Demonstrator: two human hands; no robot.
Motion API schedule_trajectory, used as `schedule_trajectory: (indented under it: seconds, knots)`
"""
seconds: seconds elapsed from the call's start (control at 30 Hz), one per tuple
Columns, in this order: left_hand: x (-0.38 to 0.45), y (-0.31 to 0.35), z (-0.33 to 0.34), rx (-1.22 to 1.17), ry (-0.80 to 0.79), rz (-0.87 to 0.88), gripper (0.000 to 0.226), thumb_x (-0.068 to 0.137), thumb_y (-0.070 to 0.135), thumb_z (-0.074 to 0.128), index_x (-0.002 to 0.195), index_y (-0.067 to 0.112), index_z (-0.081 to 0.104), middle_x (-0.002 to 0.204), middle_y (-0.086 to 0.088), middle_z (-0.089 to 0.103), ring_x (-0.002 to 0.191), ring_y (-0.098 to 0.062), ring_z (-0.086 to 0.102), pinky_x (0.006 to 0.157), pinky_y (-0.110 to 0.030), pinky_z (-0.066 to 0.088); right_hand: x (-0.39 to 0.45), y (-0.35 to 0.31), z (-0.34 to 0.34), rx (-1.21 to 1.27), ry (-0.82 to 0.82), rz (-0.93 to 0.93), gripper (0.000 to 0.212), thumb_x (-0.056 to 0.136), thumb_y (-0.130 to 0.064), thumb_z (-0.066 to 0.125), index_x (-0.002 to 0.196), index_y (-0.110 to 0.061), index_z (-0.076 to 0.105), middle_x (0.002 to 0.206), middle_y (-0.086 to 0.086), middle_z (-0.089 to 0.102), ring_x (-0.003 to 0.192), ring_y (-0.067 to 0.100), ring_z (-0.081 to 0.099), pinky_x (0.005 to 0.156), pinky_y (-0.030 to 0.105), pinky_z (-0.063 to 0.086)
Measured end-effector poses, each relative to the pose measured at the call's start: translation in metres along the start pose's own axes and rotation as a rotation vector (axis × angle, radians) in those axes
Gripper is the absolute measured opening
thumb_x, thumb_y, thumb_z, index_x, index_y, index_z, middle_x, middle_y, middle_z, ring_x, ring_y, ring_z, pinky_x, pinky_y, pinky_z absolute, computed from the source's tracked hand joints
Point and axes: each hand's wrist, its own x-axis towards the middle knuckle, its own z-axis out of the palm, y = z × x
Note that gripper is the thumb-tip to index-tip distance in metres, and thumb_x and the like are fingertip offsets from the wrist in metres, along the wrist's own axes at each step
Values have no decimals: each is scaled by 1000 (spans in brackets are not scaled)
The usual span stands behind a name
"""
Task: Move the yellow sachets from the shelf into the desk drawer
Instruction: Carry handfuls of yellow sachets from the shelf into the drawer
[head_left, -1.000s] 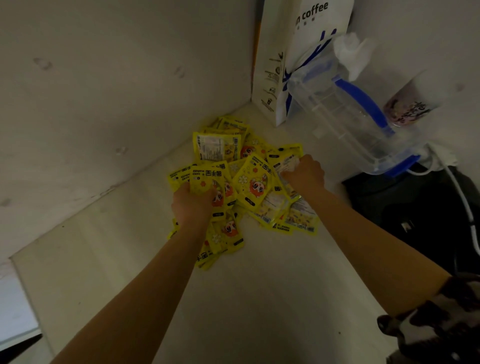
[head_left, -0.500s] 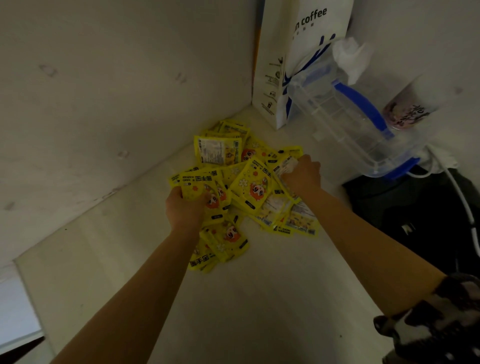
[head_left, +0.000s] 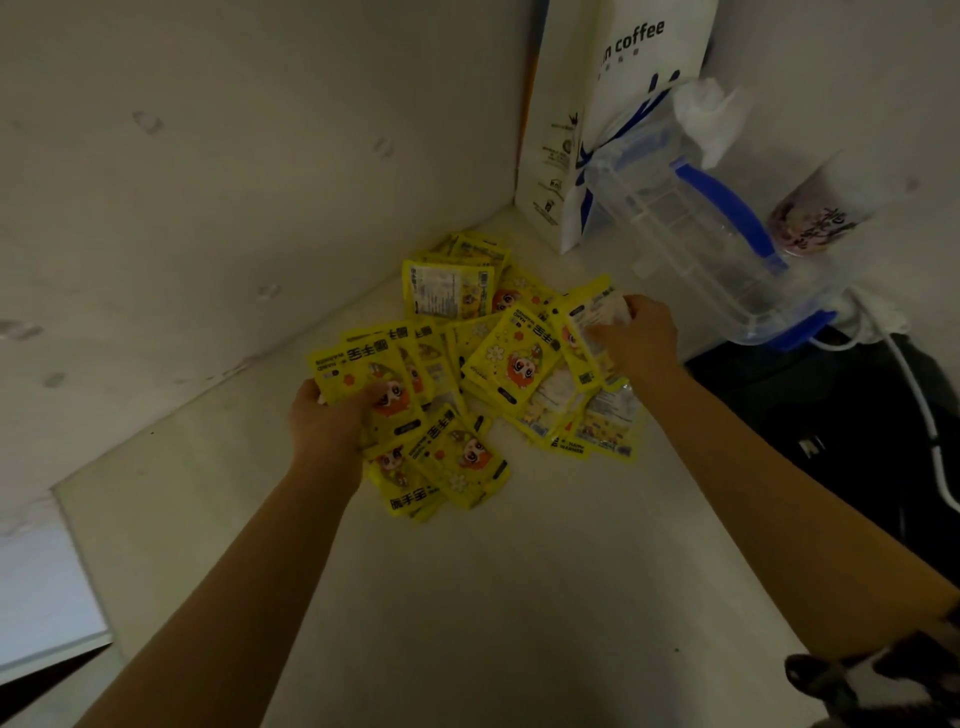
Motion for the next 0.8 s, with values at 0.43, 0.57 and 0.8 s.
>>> schedule_trajectory:
  seconds: [0.43,0.57,0.8]
  knots:
    - [-50,-66,-27,-24,-83,-244,27,76,-3,70,102,2,68,95,-19,72,82,-33,71,72,-58,57,-41,21,31,347,-186,200,26,84,-13,70,108,-7,65,74,1,62,50,6,58,37,15,44]
    - [-56,-73,-19,-15,-118,-223,28,75,-3,72,102,6,69,97,-15,73,88,-33,71,80,-57,55,-42,17,39,350,-179,211,30,85,-11,68,114,-4,64,103,15,68,59,12,57,47,21,47]
    - [-55,-77,-9,57,-29,-205,23,77,-4,70,96,9,68,85,-7,71,78,-23,69,76,-44,57,-34,5,44,303,-182,219,41,85,-12,69,123,-2,56,123,15,62,95,28,62,63,29,47]
